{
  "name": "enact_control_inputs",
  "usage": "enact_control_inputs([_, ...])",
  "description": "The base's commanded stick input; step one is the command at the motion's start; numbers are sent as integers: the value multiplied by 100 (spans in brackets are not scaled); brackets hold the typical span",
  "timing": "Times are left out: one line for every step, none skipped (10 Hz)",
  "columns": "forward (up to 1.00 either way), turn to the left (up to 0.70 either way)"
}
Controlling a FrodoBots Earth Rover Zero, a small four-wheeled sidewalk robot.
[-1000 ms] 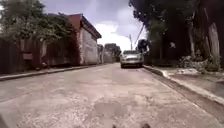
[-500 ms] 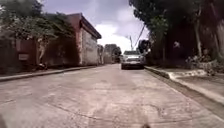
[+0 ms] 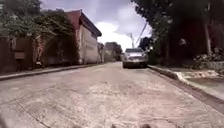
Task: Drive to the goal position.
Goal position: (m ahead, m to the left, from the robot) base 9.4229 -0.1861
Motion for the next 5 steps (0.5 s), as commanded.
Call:
enact_control_inputs([85,1])
enact_control_inputs([85,1])
enact_control_inputs([85,1])
enact_control_inputs([85,1])
enact_control_inputs([85,1])
